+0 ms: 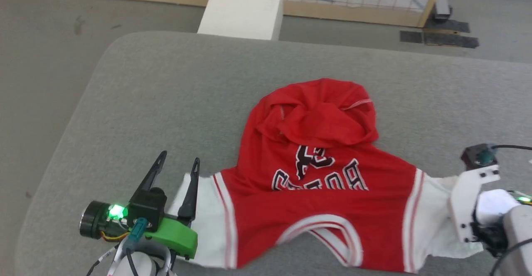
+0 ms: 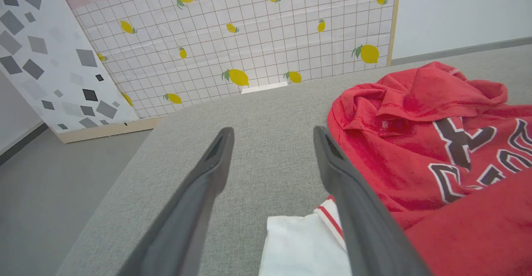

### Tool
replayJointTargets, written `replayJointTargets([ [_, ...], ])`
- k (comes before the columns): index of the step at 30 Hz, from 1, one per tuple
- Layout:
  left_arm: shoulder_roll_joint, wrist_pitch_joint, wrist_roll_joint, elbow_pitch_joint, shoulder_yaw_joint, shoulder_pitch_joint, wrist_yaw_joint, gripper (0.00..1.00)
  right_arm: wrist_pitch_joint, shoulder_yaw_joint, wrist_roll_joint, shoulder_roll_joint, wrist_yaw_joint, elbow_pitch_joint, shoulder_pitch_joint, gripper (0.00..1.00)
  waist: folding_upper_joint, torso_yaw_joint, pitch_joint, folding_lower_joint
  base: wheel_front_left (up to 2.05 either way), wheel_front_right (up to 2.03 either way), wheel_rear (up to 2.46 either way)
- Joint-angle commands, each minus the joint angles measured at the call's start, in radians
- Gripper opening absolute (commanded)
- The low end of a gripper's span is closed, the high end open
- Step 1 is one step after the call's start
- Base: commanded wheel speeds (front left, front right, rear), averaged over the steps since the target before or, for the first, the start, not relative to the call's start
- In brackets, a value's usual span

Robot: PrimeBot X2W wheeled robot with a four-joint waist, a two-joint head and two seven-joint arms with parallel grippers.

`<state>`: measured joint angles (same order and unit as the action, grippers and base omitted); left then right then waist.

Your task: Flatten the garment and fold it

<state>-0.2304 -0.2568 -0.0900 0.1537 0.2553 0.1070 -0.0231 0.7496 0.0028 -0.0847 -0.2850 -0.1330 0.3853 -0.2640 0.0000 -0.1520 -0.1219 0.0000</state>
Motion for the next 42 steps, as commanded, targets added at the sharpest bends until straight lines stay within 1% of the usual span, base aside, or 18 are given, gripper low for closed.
replayJointTargets([
  [1,0.002,-0.005,-0.008,-0.003,-0.005,-0.008,-0.001,1.00,0.013,-0.012,0.003,-0.038,0.002,0.021,0.008,0.00,0.0000,0.047,0.038,0.0000,0.00,0.00,0.00],
  [6,0.013,-0.005,-0.014,-0.014,-0.010,-0.013,0.004,1.00,0.017,-0.041,-0.008,-0.099,0.002,0.040,0.018,0.00,0.0000,0.069,0.032,0.0000,0.00,0.00,0.00],
  [8,0.015,-0.005,-0.014,-0.013,-0.010,-0.013,0.008,1.00,-0.002,-0.060,-0.004,-0.110,0.002,0.053,0.020,0.00,0.0000,0.073,0.023,0.0000,0.00,0.00,0.00],
  [9,0.017,-0.005,-0.014,-0.013,-0.011,-0.013,0.010,1.00,-0.018,-0.069,-0.004,-0.108,0.002,0.057,0.019,0.22,0.0000,0.074,0.021,0.0000,0.00,0.00,0.00],
  [10,0.018,-0.005,-0.016,-0.011,-0.012,-0.013,0.012,1.00,-0.042,-0.079,-0.006,-0.104,0.002,0.063,0.017,1.00,0.0000,0.074,0.018,0.0000,0.00,0.00,0.00],
  [13,0.026,-0.005,-0.027,-0.002,-0.018,-0.019,0.018,1.00,-0.118,-0.090,-0.014,-0.087,0.002,0.070,0.016,1.00,0.0000,0.075,0.019,0.0000,0.00,0.00,0.00],
  [17,0.031,-0.005,-0.052,0.004,-0.031,-0.044,0.030,1.00,-0.259,-0.097,-0.021,-0.073,0.002,0.043,0.027,1.00,0.0000,0.082,0.042,0.0000,0.00,0.00,0.00],
  [20,0.028,0.001,-0.083,0.012,-0.034,-0.068,0.051,1.00,-0.370,-0.096,-0.022,-0.065,0.002,-0.009,0.058,1.00,0.0000,0.089,0.068,0.0000,0.00,0.00,0.00],
  [23,0.016,0.033,-0.096,-0.002,-0.030,-0.083,0.065,1.00,-0.474,-0.108,-0.022,-0.052,0.002,-0.076,0.096,1.00,0.0000,0.097,0.086,0.0000,0.00,0.00,0.00],
  [27,0.003,0.101,-0.116,-0.043,-0.018,-0.101,0.081,1.00,-0.589,-0.167,-0.007,-0.009,0.002,-0.171,0.163,1.00,0.0000,0.106,0.097,0.0000,0.00,0.00,0.00],
  [31,-0.002,0.204,-0.158,-0.088,-0.005,-0.129,0.096,1.00,-0.663,-0.232,0.037,0.076,0.002,-0.258,0.246,1.00,0.0000,0.112,0.105,0.0000,0.00,0.00,0.00],
  [35,-0.032,0.361,-0.184,-0.125,0.025,-0.152,0.111,1.00,-0.683,-0.281,0.075,0.164,0.002,-0.336,0.317,1.00,0.0000,0.118,0.105,0.0000,0.00,0.00,0.00],
  [37,-0.057,0.453,-0.191,-0.142,0.039,-0.160,0.116,1.00,-0.679,-0.303,0.085,0.194,0.002,-0.371,0.342,1.00,0.0000,0.124,0.099,0.0000,0.00,0.00,0.00],
  [39,-0.084,0.584,-0.201,-0.152,0.055,-0.172,0.118,1.00,-0.670,-0.317,0.087,0.214,0.002,-0.398,0.363,1.00,0.0000,0.128,0.090,0.0000,0.00,0.00,0.00],
  [42,-0.105,0.769,-0.231,-0.171,0.062,-0.189,0.104,1.00,-0.656,-0.318,0.089,0.227,0.002,-0.417,0.380,1.00,0.0000,0.135,0.078,0.0000,0.00,0.00,0.00],
])
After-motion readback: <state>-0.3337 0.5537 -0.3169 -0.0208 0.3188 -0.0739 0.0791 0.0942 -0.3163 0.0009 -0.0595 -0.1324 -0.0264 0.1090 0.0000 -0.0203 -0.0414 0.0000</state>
